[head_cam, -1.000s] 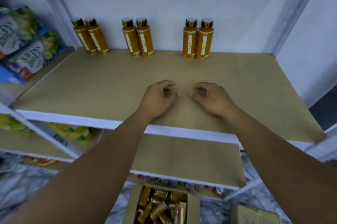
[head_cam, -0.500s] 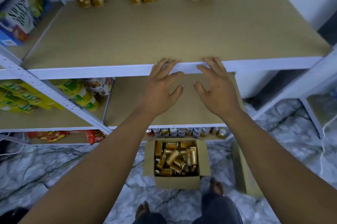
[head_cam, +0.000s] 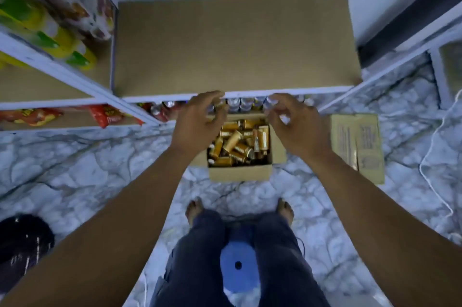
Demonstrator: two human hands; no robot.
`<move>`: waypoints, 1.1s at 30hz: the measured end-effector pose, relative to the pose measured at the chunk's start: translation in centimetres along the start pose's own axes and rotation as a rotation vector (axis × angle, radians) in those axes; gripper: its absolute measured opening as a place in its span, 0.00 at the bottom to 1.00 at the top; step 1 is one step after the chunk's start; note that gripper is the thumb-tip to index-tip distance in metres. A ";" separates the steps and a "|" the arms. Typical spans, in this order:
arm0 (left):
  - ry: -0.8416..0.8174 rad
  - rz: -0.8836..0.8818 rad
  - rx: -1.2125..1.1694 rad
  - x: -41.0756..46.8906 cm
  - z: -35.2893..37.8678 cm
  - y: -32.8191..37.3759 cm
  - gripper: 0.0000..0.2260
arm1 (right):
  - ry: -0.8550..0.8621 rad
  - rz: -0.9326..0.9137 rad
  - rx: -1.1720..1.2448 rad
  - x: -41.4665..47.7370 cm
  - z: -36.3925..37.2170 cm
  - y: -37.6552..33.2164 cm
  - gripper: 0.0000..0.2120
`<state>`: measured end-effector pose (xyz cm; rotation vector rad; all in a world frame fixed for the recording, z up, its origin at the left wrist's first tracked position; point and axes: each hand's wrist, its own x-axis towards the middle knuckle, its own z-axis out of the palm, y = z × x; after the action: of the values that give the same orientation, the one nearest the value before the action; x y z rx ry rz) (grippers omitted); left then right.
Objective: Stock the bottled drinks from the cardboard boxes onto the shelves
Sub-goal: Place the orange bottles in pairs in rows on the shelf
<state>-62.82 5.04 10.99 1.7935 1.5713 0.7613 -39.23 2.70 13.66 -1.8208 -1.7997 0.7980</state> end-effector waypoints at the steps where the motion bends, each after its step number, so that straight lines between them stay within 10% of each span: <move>1: -0.015 -0.044 0.003 -0.3 1.7 -1.9 0.14 | -0.029 0.038 -0.002 0.2 1.4 1.9 0.15; 15: -0.199 -0.493 -0.046 -4.8 28.1 -33.8 0.16 | -0.056 0.398 0.090 1.9 30.0 32.8 0.13; 33: -0.297 -0.452 0.051 1.5 40.7 -42.5 0.32 | 0.252 0.363 0.050 2.8 41.8 41.4 0.30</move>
<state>-58.15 7.10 -47.63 1.4235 1.7097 0.2324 -37.44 0.47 -45.21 -2.1385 -1.3024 0.6938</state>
